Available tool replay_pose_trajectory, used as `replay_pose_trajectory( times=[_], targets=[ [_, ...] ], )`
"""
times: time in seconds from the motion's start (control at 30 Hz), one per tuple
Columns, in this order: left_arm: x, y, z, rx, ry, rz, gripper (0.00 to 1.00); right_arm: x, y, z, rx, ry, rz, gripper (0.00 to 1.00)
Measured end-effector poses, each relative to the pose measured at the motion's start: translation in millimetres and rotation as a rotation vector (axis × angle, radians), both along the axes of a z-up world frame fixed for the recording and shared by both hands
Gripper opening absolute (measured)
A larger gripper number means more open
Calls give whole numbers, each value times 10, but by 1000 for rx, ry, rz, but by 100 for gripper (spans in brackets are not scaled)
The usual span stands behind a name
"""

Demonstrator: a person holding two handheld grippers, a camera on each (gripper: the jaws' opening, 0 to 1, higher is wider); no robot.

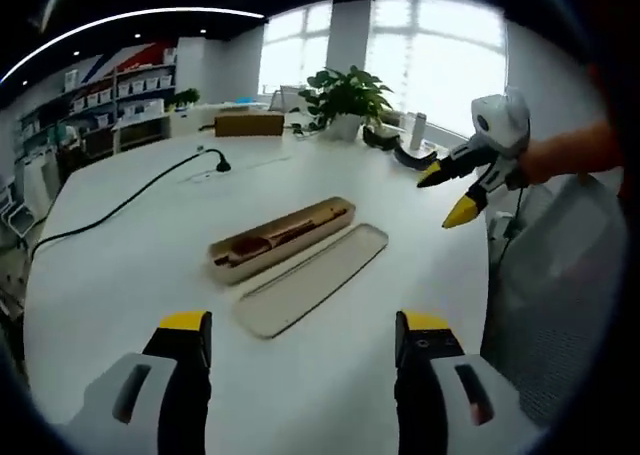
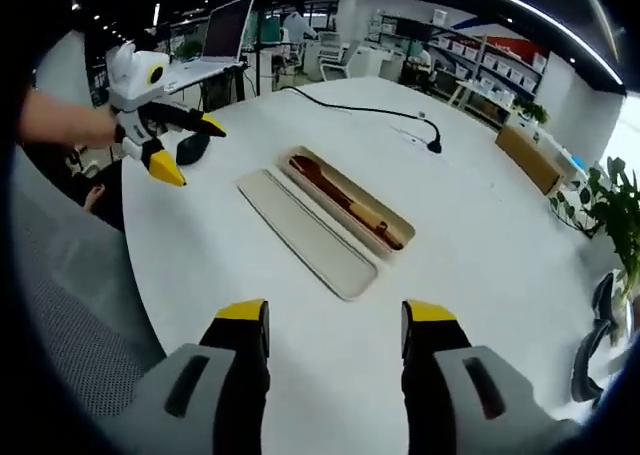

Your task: Arrange the utensils inside the cutlery case until each visible utensil rests in its matching compartment.

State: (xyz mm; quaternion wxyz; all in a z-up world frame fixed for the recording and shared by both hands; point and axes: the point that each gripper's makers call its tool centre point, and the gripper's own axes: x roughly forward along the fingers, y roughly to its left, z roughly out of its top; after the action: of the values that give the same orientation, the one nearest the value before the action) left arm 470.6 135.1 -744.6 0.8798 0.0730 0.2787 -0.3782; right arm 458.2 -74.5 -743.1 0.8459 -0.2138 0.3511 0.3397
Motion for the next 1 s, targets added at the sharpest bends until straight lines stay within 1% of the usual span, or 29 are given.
replay_pose_trajectory(
  times=[0.07,0.13,0.23,0.27,0.3,0.37,0.4,0.43,0.47,0.5,0.53,0.57,0.6,0.67,0.73,0.83,0.9,0.97,1.0],
  targets=[
    [54,-61,-42,-4,-9,-15,81,32,31,-45,10,10,-5,52],
    [127,-81,-121,18,0,-22,81,40,58,-97,21,22,-6,54],
    [205,-108,-178,20,0,-21,81,32,79,-206,29,48,2,58],
    [234,-112,-204,16,14,-8,82,36,71,-263,28,59,0,58],
    [279,-109,-233,6,19,4,83,59,61,-305,25,63,-3,55],
    [304,-122,-240,2,14,3,83,118,53,-331,26,55,-13,51],
    [336,-133,-248,0,11,4,82,143,48,-345,25,59,-23,53],
    [373,-125,-271,0,5,4,82,157,45,-375,34,85,-50,56],
    [404,-120,-279,-3,3,10,81,173,48,-386,40,92,-59,58],
    [423,-112,-289,-9,12,24,82,208,55,-388,48,82,-62,58],
    [425,-107,-296,-10,23,30,82,231,60,-394,52,85,-71,58],
    [416,-107,-286,-8,19,26,82,244,69,-418,59,100,-90,58],
    [417,-95,-277,6,4,17,82,243,78,-439,68,113,-104,61],
    [415,-64,-287,24,2,15,83,237,102,-462,74,127,-112,65],
    [420,-38,-306,24,7,22,83,219,136,-458,80,115,-94,65],
    [408,-59,-332,17,11,23,83,180,114,-501,36,118,-66,65],
    [389,-83,-338,17,19,13,83,178,125,-505,35,105,-47,64],
    [395,-89,-322,24,0,8,83,183,133,-525,27,101,-33,62],
    [401,-86,-325,23,0,9,84,196,132,-532,28,98,-31,59]
  ],
)
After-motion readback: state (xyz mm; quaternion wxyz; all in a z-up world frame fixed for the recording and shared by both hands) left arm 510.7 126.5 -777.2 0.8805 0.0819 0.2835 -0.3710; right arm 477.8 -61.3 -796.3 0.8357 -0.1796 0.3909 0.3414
